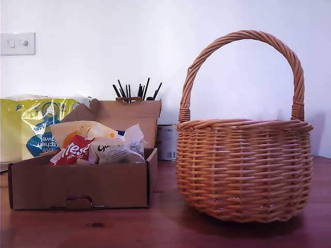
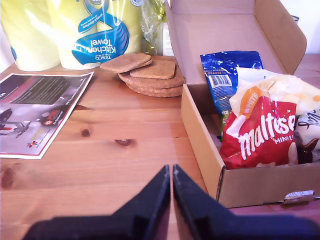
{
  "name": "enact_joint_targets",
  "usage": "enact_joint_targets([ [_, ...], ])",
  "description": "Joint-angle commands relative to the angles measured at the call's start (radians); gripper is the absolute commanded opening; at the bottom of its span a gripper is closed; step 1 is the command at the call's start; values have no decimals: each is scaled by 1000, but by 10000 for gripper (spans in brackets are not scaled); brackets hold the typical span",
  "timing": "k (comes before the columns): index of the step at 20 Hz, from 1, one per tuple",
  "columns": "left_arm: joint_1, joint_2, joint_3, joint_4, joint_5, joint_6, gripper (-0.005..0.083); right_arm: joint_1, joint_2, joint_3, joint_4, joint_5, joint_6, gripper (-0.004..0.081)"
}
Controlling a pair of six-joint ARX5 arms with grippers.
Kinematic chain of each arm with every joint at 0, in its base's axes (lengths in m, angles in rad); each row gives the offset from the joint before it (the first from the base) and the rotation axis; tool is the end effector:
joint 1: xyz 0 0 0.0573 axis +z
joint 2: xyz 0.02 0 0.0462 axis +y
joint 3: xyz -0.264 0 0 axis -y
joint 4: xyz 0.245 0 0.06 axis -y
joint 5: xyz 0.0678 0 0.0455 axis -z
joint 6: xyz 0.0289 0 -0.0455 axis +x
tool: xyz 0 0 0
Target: Move the bags of Easter eggs from the cardboard box on the left into the woven basket on the right side.
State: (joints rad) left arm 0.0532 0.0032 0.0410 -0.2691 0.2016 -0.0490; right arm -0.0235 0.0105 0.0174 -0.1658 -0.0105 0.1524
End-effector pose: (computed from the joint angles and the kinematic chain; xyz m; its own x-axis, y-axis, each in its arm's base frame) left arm 0.0923 -0.0009 0.1515 0.9630 -0.1492 -0.2246 0.1311 0.9869 -0.0935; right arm 0.0961 -0.0020 0.1527 0.9873 -0.0127 -0.1582 0.0370 0.9878 0.1515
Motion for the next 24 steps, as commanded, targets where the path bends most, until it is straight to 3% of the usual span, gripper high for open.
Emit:
enact_joint_targets([
  [1,1,3,-22,4,0,-4,-21,8,5,-11,8,2,-10,-12],
  [9,1,3,-22,14,1,-6,-21,8,5,-11,9,2,-10,-12],
  [12,1,3,-15,90,35,-69,-21,8,5,10,51,-6,12,-12],
  [17,-15,14,105,100,84,-129,-21,10,12,179,-30,-43,35,-12],
  [20,-33,96,221,3,100,-134,-21,10,73,319,-155,-105,33,-12],
  [24,-61,333,410,-154,227,42,-21,10,230,489,-314,-248,31,-12],
])
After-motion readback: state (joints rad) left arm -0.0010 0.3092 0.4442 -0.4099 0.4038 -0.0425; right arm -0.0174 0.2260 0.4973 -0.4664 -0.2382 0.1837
